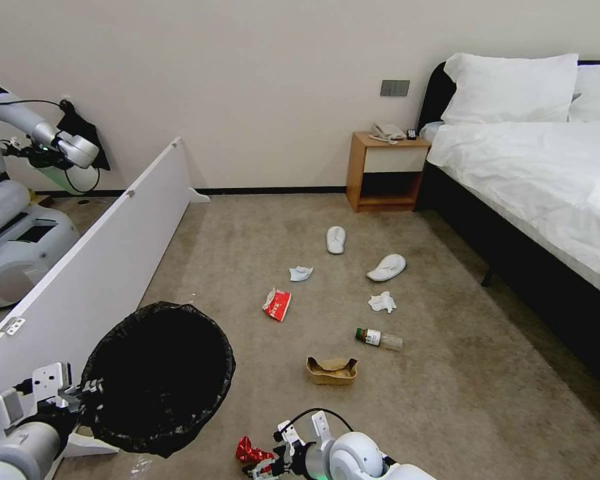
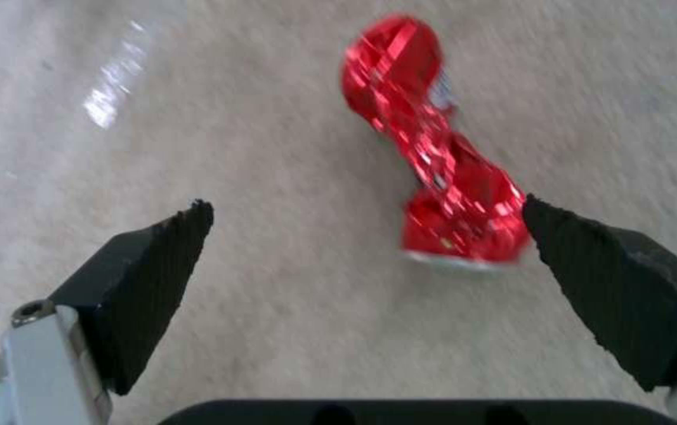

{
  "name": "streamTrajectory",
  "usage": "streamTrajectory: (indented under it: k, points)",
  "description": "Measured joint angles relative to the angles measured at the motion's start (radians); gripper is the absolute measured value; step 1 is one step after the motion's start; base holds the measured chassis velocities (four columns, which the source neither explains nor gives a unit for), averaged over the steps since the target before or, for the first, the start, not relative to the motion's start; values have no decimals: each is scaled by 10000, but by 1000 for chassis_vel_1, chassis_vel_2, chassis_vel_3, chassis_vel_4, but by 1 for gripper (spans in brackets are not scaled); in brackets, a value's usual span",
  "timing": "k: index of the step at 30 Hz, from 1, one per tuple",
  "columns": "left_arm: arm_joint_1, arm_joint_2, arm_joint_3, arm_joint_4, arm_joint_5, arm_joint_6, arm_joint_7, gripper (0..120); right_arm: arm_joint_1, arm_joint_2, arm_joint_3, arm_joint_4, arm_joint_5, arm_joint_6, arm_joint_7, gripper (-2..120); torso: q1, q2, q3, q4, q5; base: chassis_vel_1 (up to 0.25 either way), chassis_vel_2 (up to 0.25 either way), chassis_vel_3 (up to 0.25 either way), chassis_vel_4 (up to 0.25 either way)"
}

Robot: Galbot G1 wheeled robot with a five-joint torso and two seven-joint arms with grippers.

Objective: Pick up the trash bin, then pick up the garbage from the floor and place it into the trash bin.

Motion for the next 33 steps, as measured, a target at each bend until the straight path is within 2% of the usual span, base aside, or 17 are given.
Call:
streamTrajectory:
  k: [11, 33]
  points:
    - [8, -22, 7, 3, 13, 0, 12, 2, -116, 163, 319, 73, -617, -1058, 643, 100, 0, 0, 0, -1, 1, 0, 0, 0, 0]
    - [-33, 11, 25, 68, -27, 0, 38, 2, 718, 675, 256, -726, -1050, -1080, 379, 100, 0, 0, 0, 0, 0, 0, 0, 0, 0]
